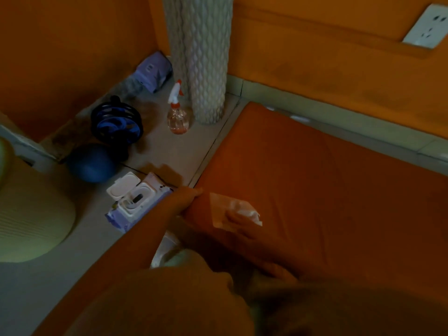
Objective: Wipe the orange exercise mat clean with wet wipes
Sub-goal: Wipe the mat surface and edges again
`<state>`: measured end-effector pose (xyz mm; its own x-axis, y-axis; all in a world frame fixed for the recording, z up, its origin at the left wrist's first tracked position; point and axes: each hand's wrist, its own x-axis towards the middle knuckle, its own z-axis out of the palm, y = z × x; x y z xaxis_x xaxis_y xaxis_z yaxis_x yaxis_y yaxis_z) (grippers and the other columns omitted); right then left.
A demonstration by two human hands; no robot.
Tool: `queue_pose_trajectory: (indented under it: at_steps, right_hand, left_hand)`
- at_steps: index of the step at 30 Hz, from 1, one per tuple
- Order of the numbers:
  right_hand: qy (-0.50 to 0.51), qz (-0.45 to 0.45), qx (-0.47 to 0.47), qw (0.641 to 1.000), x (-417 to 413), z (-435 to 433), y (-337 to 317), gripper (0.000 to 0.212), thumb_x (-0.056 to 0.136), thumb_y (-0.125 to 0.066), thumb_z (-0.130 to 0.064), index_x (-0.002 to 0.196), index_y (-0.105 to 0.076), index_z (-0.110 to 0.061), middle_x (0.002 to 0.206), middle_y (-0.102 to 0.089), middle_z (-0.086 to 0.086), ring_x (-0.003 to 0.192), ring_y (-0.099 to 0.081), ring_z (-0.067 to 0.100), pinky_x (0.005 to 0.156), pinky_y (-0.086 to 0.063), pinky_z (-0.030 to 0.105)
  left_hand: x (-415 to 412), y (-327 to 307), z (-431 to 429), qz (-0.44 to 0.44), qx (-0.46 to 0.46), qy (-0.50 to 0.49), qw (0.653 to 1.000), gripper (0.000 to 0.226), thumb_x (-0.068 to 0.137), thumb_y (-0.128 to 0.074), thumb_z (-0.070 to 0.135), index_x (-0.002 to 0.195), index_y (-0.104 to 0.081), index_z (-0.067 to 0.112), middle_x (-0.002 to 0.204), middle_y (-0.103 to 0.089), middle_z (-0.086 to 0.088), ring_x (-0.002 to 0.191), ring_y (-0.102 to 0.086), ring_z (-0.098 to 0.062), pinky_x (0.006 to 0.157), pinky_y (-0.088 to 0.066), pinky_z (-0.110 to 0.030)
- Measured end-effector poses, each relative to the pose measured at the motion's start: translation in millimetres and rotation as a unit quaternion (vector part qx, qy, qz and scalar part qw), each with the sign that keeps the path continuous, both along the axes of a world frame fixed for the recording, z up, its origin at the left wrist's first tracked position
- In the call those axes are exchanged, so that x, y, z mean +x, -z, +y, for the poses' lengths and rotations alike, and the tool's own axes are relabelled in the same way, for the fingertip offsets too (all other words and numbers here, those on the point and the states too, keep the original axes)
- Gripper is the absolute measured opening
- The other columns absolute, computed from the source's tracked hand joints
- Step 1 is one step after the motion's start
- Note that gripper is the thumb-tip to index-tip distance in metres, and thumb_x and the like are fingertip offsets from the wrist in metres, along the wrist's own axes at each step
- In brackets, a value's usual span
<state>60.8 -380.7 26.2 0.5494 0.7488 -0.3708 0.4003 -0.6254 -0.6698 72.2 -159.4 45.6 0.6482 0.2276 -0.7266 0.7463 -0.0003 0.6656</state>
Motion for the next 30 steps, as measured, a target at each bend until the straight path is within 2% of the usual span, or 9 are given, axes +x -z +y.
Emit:
queue_pose_trajectory:
  at_steps: [4, 6, 9, 11, 13, 17, 21, 25, 30]
  right_hand:
    - [-0.023, -0.038, -0.053, 0.998, 30, -25, 27, 0.060, 0.100, -0.017, -0.054, 0.151, -0.019, -0.023, 0.159, -0.007, -0.005, 0.146, 0.001, 0.011, 0.118, 0.008, 0.027]
    - [-0.050, -0.072, -0.074, 0.993, 48, -20, 35, 0.077, 0.091, 0.003, -0.064, 0.152, -0.016, -0.022, 0.159, -0.001, -0.006, 0.142, 0.011, 0.006, 0.113, 0.017, 0.024]
    - [-0.050, -0.102, -0.069, 0.991, 61, -1, 57, 0.092, 0.080, 0.017, -0.067, 0.152, -0.017, -0.020, 0.158, 0.001, -0.004, 0.141, 0.013, 0.011, 0.118, 0.010, 0.042]
    - [-0.034, -0.101, -0.047, 0.993, 60, 5, 73, 0.089, 0.081, 0.009, -0.062, 0.150, -0.024, -0.017, 0.159, -0.009, 0.002, 0.143, 0.010, 0.018, 0.118, 0.001, 0.051]
    - [-0.048, -0.087, -0.034, 0.994, 53, 1, 76, 0.079, 0.084, -0.002, -0.052, 0.149, -0.029, -0.015, 0.159, -0.016, 0.004, 0.144, 0.005, 0.020, 0.118, -0.001, 0.052]
    - [-0.071, -0.041, 0.004, 0.997, 46, -24, 61, 0.073, 0.082, -0.018, -0.049, 0.143, -0.043, -0.018, 0.153, -0.025, -0.007, 0.140, -0.008, 0.009, 0.117, -0.006, 0.031]
    - [-0.107, -0.174, -0.042, 0.978, 68, -23, 53, 0.056, 0.089, -0.032, -0.041, 0.138, -0.050, -0.020, 0.148, -0.041, 0.003, 0.135, -0.035, 0.027, 0.100, -0.040, 0.055]
    - [-0.114, -0.151, -0.101, 0.977, 80, 8, 76, 0.082, 0.083, 0.008, -0.068, 0.153, -0.002, -0.026, 0.153, 0.016, -0.005, 0.139, 0.019, 0.021, 0.115, 0.008, 0.046]
    - [-0.104, -0.135, -0.072, 0.983, 105, 42, 101, 0.083, 0.078, 0.004, -0.059, 0.153, 0.004, -0.025, 0.150, 0.022, -0.007, 0.138, 0.023, 0.014, 0.113, 0.016, 0.040]
  left_hand:
    - [13, 18, 3, 0.001, 0.018, -0.035, 0.999, 0.050, 0.100, -0.048, 0.022, 0.141, -0.038, -0.006, 0.146, -0.040, -0.023, 0.133, -0.039, -0.040, 0.111, -0.031, -0.044]
    - [18, 30, 6, 0.014, 0.040, -0.047, 0.998, 0.044, 0.100, -0.047, 0.017, 0.136, -0.043, -0.008, 0.142, -0.044, -0.025, 0.128, -0.043, -0.040, 0.104, -0.034, -0.041]
    - [21, 49, 10, 0.039, 0.055, -0.061, 0.996, 0.036, 0.101, -0.044, 0.013, 0.124, -0.052, -0.014, 0.136, -0.047, -0.031, 0.109, -0.052, -0.038, 0.099, -0.036, -0.043]
    - [20, 58, 9, 0.054, 0.059, -0.064, 0.995, 0.031, 0.100, -0.046, 0.015, 0.114, -0.059, -0.010, 0.136, -0.048, -0.030, 0.106, -0.054, -0.038, 0.098, -0.037, -0.041]
    - [19, 64, 9, 0.063, 0.049, -0.079, 0.994, 0.038, 0.100, -0.048, 0.020, 0.129, -0.052, -0.004, 0.139, -0.047, -0.024, 0.123, -0.048, -0.038, 0.103, -0.035, -0.040]
    - [20, 61, 8, 0.084, 0.035, -0.054, 0.994, 0.047, 0.100, -0.046, 0.035, 0.133, -0.052, 0.002, 0.134, -0.053, -0.024, 0.122, -0.051, -0.039, 0.105, -0.037, -0.044]
    - [30, 61, 9, 0.053, 0.011, -0.064, 0.997, 0.040, 0.102, -0.041, 0.032, 0.117, -0.060, 0.000, 0.130, -0.053, -0.028, 0.105, -0.057, -0.038, 0.103, -0.040, -0.047]
    - [38, 60, 5, 0.066, 0.003, -0.093, 0.993, 0.038, 0.103, -0.041, 0.032, 0.107, -0.063, 0.003, 0.128, -0.055, -0.029, 0.087, -0.057, -0.028, 0.095, -0.042, -0.041]
    - [40, 63, 5, 0.097, -0.003, -0.141, 0.985, 0.041, 0.103, -0.039, 0.027, 0.130, -0.055, 0.001, 0.134, -0.053, -0.020, 0.122, -0.050, -0.036, 0.095, -0.038, -0.039]
